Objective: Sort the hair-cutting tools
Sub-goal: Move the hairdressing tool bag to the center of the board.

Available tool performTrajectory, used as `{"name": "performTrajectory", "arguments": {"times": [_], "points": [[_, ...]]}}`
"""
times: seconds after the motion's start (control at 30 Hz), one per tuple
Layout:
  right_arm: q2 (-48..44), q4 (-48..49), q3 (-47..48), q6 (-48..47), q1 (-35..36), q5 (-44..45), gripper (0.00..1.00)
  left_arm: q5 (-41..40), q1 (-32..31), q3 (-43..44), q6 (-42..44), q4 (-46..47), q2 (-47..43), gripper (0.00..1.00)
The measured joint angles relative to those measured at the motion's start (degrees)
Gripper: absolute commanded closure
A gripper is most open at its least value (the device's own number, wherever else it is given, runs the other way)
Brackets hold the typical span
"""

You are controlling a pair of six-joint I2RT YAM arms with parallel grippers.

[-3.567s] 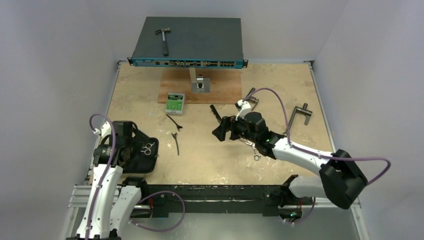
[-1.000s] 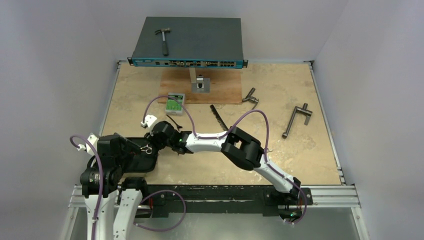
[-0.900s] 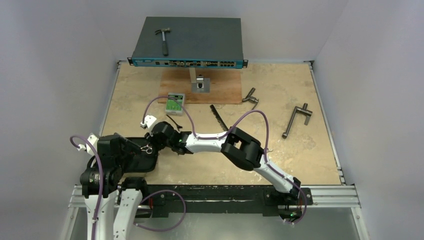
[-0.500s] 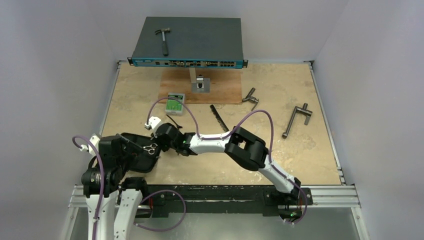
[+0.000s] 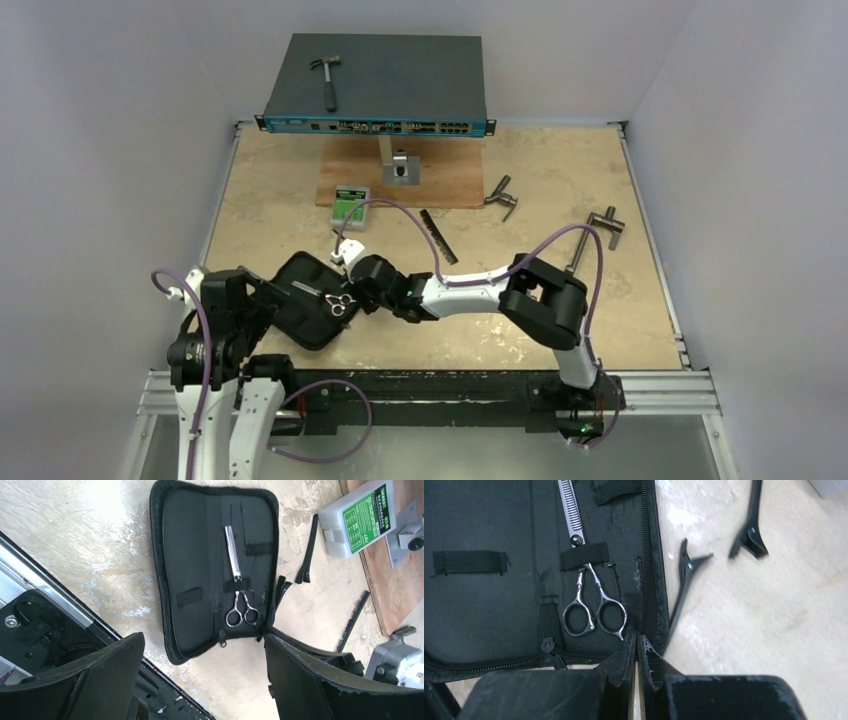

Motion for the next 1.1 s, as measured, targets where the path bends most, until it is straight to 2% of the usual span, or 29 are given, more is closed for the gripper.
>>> {"name": "performTrajectory", "arguments": {"times": [0.7, 0.93, 1.1], "points": [[-27.0, -0.9, -31.3, 8.9, 0.0, 5.1, 1.0, 5.6, 0.0, -6.1, 0.0, 5.2, 0.8, 0.13], [-36.4, -4.9, -36.4, 15.7, 0.0, 10.2, 1.0, 11.1, 0.0, -10.8, 0.5, 11.4, 0.8, 0.14], [-39.0, -7.7, -38.1, 20.9, -0.1, 12.9, 1.0, 17.6, -0.5, -17.0, 1.2, 17.8, 0.4, 0.12]]}}
